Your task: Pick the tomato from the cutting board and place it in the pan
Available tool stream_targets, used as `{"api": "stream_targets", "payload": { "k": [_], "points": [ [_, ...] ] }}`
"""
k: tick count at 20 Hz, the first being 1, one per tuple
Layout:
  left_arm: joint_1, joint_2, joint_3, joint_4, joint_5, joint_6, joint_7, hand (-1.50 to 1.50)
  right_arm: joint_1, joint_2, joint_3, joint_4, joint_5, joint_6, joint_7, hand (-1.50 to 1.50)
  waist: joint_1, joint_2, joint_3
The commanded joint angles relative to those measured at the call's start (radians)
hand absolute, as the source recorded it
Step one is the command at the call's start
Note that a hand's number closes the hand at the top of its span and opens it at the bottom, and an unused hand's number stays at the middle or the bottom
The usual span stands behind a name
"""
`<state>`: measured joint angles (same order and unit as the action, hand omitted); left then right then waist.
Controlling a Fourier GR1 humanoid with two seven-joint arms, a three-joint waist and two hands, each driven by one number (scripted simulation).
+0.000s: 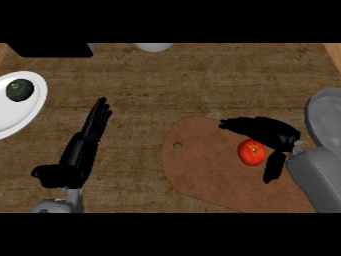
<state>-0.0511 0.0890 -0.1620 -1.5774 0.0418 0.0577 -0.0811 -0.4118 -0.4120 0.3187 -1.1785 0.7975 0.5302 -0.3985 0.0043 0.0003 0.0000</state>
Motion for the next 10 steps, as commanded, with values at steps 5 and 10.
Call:
{"api": "stream_targets", "payload": {
  "k": [5,10],
  "points": [
    [0.021,-0.021,-0.013,-0.032,-0.01,-0.009,0.023,0.0,-0.045,0.007,0.087,0.117,0.157,-0.044,-0.123,1.5,0.005,0.001,0.0],
    [0.004,-0.041,-0.009,-0.041,-0.048,0.023,0.03,0.0,-0.031,0.02,0.065,0.105,0.215,-0.104,-0.15,1.5,-0.002,-0.001,0.0]
  ]
}}
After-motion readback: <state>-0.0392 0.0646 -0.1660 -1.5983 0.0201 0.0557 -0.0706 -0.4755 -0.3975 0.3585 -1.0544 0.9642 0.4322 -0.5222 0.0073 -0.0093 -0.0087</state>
